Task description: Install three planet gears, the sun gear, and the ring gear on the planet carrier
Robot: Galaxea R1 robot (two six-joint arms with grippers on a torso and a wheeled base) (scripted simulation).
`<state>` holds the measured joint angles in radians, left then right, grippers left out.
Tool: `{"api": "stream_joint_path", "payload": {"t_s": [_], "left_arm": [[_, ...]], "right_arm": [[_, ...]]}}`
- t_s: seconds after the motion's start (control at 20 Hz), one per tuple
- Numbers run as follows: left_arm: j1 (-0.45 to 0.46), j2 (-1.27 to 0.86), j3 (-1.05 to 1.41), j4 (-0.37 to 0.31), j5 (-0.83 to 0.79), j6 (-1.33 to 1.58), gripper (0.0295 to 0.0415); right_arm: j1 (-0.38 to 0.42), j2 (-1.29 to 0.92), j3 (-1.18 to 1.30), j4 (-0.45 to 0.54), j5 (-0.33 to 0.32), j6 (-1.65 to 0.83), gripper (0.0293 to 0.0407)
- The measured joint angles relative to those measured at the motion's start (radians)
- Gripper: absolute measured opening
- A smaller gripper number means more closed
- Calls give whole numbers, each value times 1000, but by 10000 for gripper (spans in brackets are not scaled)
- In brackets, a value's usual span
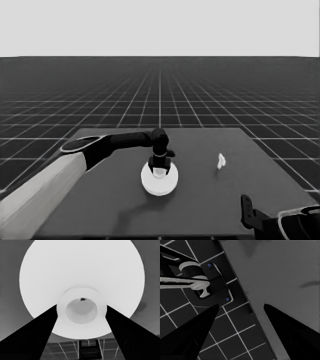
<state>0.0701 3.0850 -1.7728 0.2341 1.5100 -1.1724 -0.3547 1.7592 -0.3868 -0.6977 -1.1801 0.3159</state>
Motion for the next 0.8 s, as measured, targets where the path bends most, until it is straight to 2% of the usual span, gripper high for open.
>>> {"api": "stream_joint_path", "payload": {"t_s": [0.8], "left_arm": [[8,1,0,-2,-1,140,348]], "right_arm": [[0,0,0,0,0,0,385]]}}
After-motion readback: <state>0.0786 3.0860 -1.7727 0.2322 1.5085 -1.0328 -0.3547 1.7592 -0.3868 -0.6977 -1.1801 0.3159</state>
